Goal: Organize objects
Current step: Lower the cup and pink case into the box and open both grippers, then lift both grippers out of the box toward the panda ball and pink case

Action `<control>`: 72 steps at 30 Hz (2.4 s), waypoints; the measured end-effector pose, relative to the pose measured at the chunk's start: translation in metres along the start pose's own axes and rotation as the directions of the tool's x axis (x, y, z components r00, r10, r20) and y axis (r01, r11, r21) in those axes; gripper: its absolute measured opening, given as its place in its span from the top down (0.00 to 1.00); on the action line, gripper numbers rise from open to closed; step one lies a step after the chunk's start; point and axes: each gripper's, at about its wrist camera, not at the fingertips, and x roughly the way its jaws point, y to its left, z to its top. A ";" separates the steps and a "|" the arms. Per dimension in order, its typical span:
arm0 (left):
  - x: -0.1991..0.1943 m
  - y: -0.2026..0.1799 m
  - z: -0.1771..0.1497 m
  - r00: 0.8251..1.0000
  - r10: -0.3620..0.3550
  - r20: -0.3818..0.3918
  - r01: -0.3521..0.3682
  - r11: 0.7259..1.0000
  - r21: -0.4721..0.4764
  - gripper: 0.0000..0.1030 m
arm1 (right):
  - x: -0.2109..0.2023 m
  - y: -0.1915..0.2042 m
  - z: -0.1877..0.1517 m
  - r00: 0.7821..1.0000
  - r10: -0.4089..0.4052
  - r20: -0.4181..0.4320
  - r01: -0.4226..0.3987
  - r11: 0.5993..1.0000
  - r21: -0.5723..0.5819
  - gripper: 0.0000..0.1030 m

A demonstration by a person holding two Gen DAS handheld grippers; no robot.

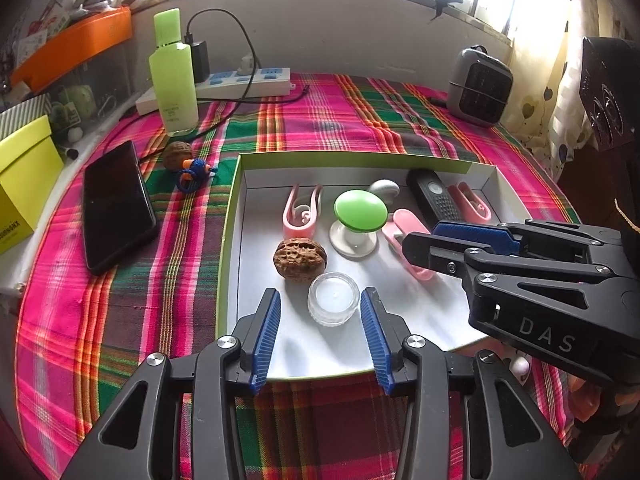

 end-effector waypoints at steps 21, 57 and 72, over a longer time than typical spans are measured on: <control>-0.035 -0.001 -0.013 0.998 -0.012 0.058 0.014 1.000 -0.022 0.60 | -0.038 0.006 -0.021 0.997 -0.003 0.082 -0.001 0.999 0.048 0.72; -0.051 -0.009 -0.069 0.993 -0.113 0.046 0.115 0.993 -0.033 0.60 | -0.065 0.004 -0.110 0.981 -0.141 0.130 0.125 0.985 0.121 0.59; -0.037 0.000 -0.070 0.992 -0.121 0.015 0.122 0.991 -0.048 0.59 | -0.042 0.011 -0.104 0.982 -0.168 0.089 0.160 0.983 0.087 0.51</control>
